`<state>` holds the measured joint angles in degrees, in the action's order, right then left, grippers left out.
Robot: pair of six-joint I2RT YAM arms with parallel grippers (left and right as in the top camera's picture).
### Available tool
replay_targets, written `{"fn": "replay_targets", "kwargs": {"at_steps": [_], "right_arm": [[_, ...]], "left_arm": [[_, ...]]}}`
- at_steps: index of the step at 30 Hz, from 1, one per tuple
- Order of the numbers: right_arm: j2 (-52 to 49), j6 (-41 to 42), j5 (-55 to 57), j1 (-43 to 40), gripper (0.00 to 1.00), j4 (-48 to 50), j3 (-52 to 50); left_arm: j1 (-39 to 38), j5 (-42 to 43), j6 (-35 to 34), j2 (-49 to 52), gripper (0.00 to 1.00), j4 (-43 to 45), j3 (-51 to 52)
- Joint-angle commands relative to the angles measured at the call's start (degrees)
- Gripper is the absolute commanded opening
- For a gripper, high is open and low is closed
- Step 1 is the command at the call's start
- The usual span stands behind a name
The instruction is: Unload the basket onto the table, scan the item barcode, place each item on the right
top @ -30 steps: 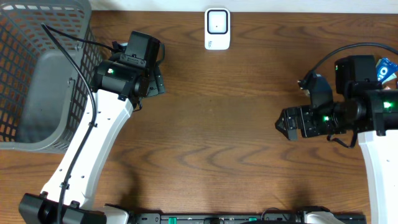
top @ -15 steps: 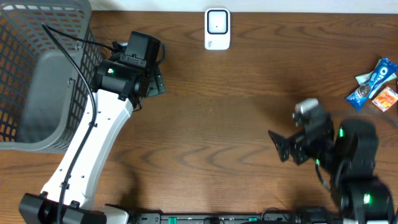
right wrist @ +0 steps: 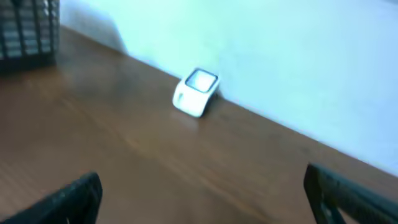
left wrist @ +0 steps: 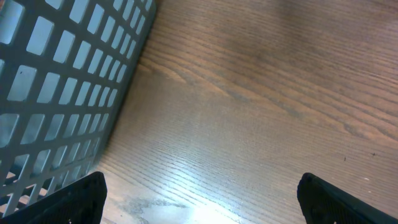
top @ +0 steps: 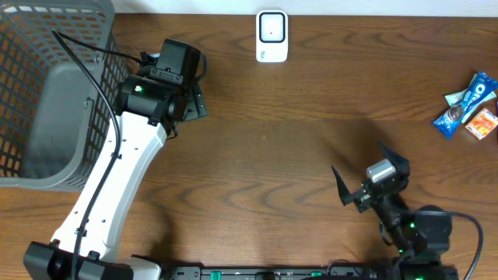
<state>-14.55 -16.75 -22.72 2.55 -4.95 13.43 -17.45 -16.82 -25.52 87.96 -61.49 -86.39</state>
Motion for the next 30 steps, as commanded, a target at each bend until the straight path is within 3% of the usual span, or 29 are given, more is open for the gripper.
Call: {"fn": "replay_targets", "kwargs": {"at_steps": [1,6,13,22,30], "right_arm": [[2.9,0.0,-0.3,0.5,0.99,5.9,-5.0],[6.9,0.0,-0.3,0.5,0.99,11.7,-9.8],[11.0,0.0,1.4,0.4,0.99,11.8,-12.8],[14.3,3.1,5.3,-1.4,0.99,6.7,-13.1],[14.3,11.3,12.5,-4.5,0.99,3.1,-13.1]], "left_arm": [[0.1,-0.4,-0.5,0.1,0.98,-0.2,-0.1],[0.1,-0.4,-0.5,0.1,0.98,-0.2,-0.1],[0.1,-0.4,-0.5,0.1,0.98,-0.2,-0.1],[0.1,-0.4,-0.5,0.1,0.98,-0.2,-0.1],[0.1,-0.4,-0.5,0.1,0.98,-0.2,-0.1]]}}
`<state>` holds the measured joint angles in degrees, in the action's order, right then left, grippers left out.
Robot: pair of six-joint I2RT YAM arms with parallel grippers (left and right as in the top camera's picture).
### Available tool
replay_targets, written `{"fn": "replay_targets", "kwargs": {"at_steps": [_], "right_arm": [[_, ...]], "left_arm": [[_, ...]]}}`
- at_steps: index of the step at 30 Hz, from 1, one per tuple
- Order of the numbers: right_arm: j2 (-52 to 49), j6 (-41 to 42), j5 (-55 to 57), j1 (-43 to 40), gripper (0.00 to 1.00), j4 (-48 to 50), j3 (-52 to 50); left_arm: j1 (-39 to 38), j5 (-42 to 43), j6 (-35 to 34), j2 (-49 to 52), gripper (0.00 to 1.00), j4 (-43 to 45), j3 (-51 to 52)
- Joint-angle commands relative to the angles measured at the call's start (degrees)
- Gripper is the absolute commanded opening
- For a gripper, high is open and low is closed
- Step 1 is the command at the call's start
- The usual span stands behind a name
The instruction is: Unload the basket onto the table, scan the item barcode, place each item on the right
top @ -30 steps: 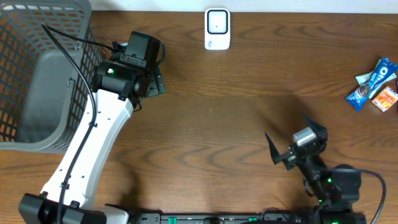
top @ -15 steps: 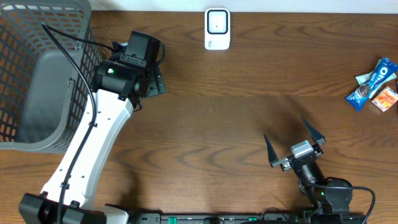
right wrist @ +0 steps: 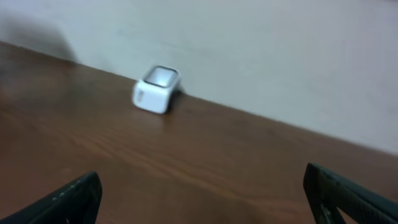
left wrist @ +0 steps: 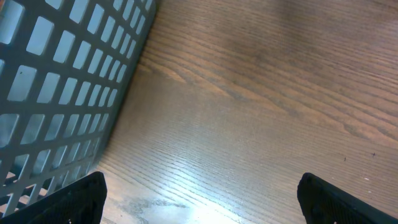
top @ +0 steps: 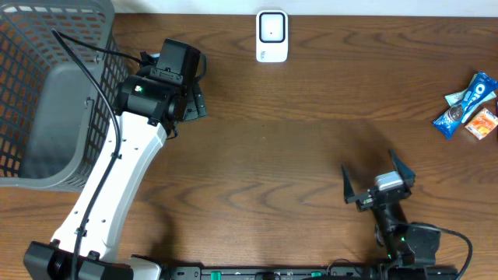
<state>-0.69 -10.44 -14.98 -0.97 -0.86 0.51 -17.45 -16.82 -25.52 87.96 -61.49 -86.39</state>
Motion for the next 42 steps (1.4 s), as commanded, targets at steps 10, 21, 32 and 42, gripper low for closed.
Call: {"fn": "replay_targets", "kwargs": {"at_steps": [10,21,32,42], "right_arm": [[0.4,5.7,8.9,-1.8,0.99,-3.0,-0.2],[0.4,11.5,12.3,-1.8,0.99,-3.6,-0.2],[0.4,13.6,11.8,-1.8,0.99,-3.6,-0.2],[0.4,5.4,11.2,-1.8,0.99,-3.6,-0.2]], "left_arm": [[0.1,-0.4,-0.5,0.1,0.98,-0.2,-0.1],[0.1,-0.4,-0.5,0.1,0.98,-0.2,-0.1],[0.1,-0.4,-0.5,0.1,0.98,-0.2,-0.1],[0.1,-0.4,-0.5,0.1,0.98,-0.2,-0.1]]}}
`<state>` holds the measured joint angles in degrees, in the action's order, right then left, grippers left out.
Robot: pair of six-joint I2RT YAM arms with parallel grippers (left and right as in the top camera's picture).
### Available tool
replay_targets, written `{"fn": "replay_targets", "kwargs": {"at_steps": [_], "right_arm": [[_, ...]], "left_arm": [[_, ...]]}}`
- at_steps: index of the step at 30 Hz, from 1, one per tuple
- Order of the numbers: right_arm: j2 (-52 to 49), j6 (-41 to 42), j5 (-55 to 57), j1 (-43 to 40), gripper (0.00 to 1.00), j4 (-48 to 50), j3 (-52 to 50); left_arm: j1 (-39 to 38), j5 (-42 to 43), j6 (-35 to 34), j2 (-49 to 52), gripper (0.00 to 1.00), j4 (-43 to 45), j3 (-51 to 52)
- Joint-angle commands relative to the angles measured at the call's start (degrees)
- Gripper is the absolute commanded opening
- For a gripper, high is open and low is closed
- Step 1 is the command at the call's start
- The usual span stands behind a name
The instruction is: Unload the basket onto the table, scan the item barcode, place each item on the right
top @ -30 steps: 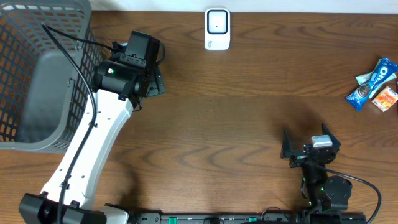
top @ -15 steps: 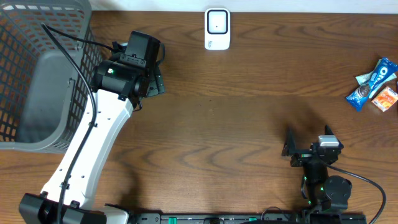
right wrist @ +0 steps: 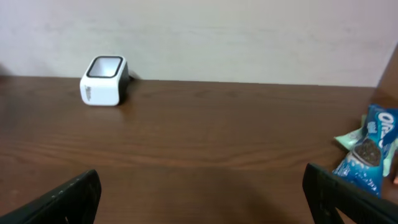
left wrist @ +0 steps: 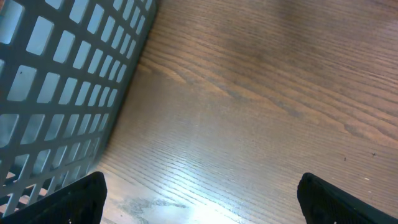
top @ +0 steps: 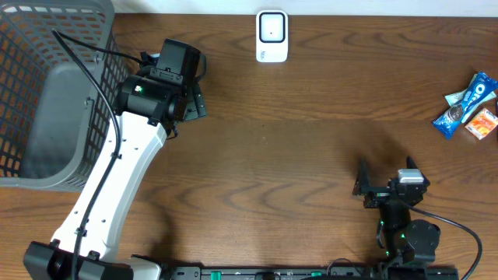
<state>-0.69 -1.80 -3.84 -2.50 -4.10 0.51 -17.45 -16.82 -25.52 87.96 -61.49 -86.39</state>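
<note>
A white barcode scanner (top: 271, 35) stands at the table's far edge, its window up; the right wrist view shows the scanner (right wrist: 104, 81) at the far left. Snack packets lie at the right edge: a blue Oreo pack (top: 465, 103), also visible as the Oreo pack (right wrist: 371, 149) in the right wrist view, and an orange packet (top: 482, 123). My right gripper (top: 387, 180) sits low near the front edge, open and empty, facing the back wall. My left gripper (top: 194, 97) hangs open beside the basket, with bare wood between its fingers (left wrist: 84, 196).
A grey mesh basket (top: 48, 93) fills the far left corner; its wall (left wrist: 56, 81) is close to the left gripper. The left arm's white links run from the front left up to the basket side.
My right gripper has turned further to the right and moved slightly right along the front edge; its view now takes in the Oreo pack. The left arm has not moved.
The right gripper first pointed toward the far left, with the scanner and basket in its view. Then it had swung right, seeing only the scanner. Now it faces straight back with scanner and snacks both in view. The left gripper stayed open by the basket throughout.
</note>
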Motion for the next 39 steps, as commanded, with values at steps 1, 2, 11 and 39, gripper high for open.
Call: {"fn": "replay_targets", "kwargs": {"at_steps": [1,2,11,39], "right_arm": [[0.4,-3.2,0.1,-0.3,0.99,-0.4,-0.2],[0.4,-3.2,0.1,-0.3,0.99,-0.4,-0.2],[0.4,-0.4,-0.3,-0.3,0.99,-0.4,-0.2],[0.4,1.9,-0.4,-0.3,0.99,-0.3,-0.2]], "left_arm": [[0.1,-0.4,-0.5,0.1,0.98,-0.2,-0.1],[0.1,-0.4,-0.5,0.1,0.98,-0.2,-0.1],[0.1,-0.4,-0.5,0.1,0.98,-0.2,-0.1],[0.1,-0.4,-0.5,0.1,0.98,-0.2,-0.1]]}}
